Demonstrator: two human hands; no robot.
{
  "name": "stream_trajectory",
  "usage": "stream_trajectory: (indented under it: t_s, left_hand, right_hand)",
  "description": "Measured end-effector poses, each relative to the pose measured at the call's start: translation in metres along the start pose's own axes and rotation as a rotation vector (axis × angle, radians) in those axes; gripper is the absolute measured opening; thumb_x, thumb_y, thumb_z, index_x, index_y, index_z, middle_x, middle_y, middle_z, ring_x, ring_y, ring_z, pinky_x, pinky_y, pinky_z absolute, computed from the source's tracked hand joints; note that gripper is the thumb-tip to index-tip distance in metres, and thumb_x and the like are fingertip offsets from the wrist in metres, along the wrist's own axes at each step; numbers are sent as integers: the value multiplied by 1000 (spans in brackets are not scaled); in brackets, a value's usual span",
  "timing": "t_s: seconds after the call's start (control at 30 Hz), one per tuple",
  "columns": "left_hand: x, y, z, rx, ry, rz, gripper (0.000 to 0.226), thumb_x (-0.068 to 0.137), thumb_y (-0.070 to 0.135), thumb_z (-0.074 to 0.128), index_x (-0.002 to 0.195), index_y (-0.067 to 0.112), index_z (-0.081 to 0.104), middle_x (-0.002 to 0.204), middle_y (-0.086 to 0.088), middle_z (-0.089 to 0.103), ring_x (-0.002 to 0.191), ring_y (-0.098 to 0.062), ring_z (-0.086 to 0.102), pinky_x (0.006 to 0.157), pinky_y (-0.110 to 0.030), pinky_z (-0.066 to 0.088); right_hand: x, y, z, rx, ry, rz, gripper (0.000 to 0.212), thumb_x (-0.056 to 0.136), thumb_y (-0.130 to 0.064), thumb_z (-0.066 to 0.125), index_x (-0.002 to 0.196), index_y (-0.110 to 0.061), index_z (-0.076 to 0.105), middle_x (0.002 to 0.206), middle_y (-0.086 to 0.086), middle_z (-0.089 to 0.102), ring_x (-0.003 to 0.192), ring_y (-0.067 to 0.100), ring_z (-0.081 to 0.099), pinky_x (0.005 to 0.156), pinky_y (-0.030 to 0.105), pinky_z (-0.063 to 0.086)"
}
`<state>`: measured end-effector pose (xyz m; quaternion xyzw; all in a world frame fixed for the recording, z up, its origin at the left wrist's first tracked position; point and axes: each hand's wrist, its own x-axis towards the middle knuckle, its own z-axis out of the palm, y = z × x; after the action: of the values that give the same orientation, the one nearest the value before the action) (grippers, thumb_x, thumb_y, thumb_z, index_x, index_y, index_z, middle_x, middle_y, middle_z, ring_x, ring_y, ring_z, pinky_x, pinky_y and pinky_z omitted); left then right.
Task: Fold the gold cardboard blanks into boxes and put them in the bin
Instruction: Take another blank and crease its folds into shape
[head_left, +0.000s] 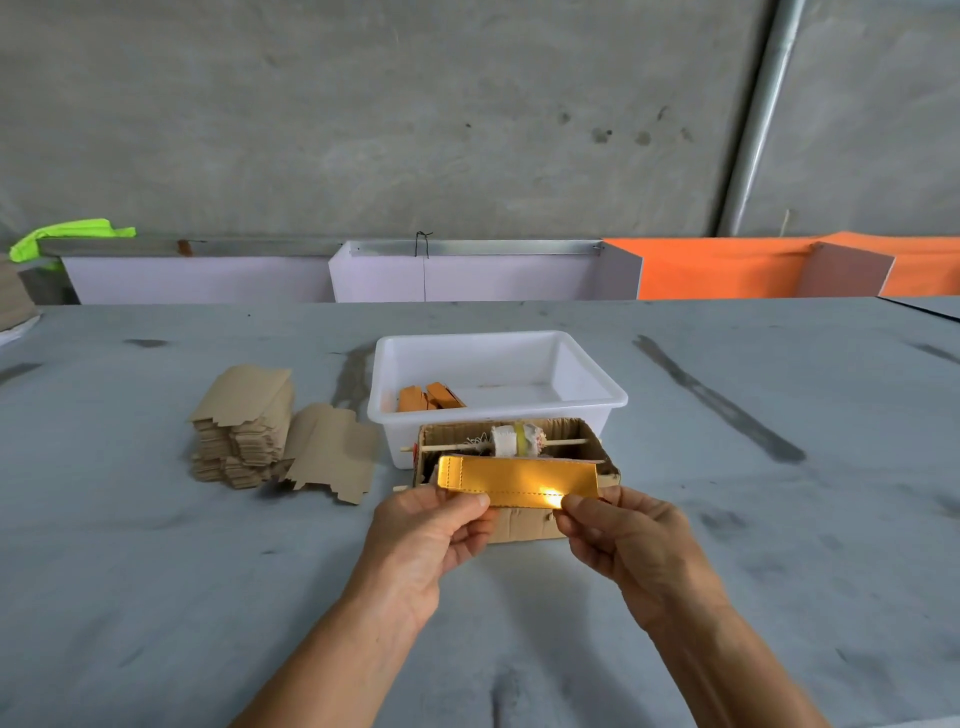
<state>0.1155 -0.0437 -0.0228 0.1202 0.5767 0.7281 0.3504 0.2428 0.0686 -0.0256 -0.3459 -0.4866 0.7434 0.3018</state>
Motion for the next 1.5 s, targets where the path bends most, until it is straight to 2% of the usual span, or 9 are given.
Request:
stream_trajectory:
  t_s: [0.27, 0.4, 0.53, 0.67, 0.83, 0.97, 1.07, 1.23, 1.5]
  left_hand:
    - [-2, -11, 12, 13, 132, 203, 19, 79, -11, 63, 71, 6, 68, 55, -1, 66, 49, -9, 61, 57, -25, 53]
    - [-4, -17, 19, -86, 180, 261, 25, 79, -15, 61, 81, 9, 64, 58, 1, 68, 54, -11, 61, 53, -20, 53]
    - [-1, -23, 23, -177, 199, 242, 32, 74, -15, 66, 92, 10, 59, 66, -3, 70, 56, -15, 64, 52, -24, 54]
    - [2, -28, 25, -172, 160, 209, 32, 69, -15, 72, 96, 1, 63, 78, -14, 72, 62, -22, 69, 49, -22, 53]
    - [4, -32, 23, -165, 146, 259, 31, 70, -16, 71, 96, -1, 63, 75, -12, 73, 61, -20, 70, 52, -22, 54]
    - [1, -33, 22, -162, 147, 250, 33, 67, -18, 72, 92, 2, 63, 76, -15, 72, 59, -19, 69, 52, -24, 55]
    - [3, -32, 17, -179, 150, 230, 34, 65, -19, 72, 92, 1, 63, 76, -15, 72, 59, -22, 69, 52, -25, 55]
    - [4, -30, 11, -192, 137, 222, 34, 66, -18, 71, 90, 4, 62, 72, -12, 72, 59, -24, 69, 50, -24, 54]
    - [6, -34, 4, -245, 90, 180, 7, 85, -7, 58, 88, -3, 63, 75, -21, 71, 69, -32, 71, 55, -26, 56]
  right_hand:
    - [-2, 12, 13, -7, 130, -270, 22, 78, 8, 68, 81, -12, 59, 52, -2, 62, 50, 10, 62, 54, 23, 42]
    - [-1, 17, 17, 20, 160, -332, 34, 79, 8, 67, 98, -19, 58, 56, 5, 59, 52, 10, 62, 56, 24, 41]
    - [1, 21, 20, 26, 158, -360, 51, 80, 8, 67, 118, -23, 52, 56, 6, 58, 54, 7, 63, 62, 24, 41]
    - [1, 26, 23, 45, 159, -324, 55, 80, 5, 68, 125, -19, 49, 55, 2, 59, 56, 7, 64, 62, 25, 41]
    - [-1, 37, 30, 207, 154, -195, 58, 73, 0, 76, 120, -20, 49, 62, -2, 59, 67, 13, 61, 66, 30, 43]
    - [0, 41, 34, 309, 136, -29, 23, 71, 4, 74, 85, -8, 61, 68, 5, 59, 59, 14, 57, 60, 26, 45]
    - [2, 37, 31, 342, 123, 38, 24, 72, 3, 73, 67, -10, 54, 57, 5, 61, 50, 12, 56, 49, 20, 46]
    - [-2, 32, 22, 357, 84, 79, 7, 85, -3, 64, 78, -4, 62, 59, 5, 66, 51, 10, 64, 43, 17, 48]
    - [1, 34, 18, 385, 106, 104, 19, 95, -9, 52, 79, -8, 61, 62, 7, 69, 53, 12, 66, 55, 25, 44]
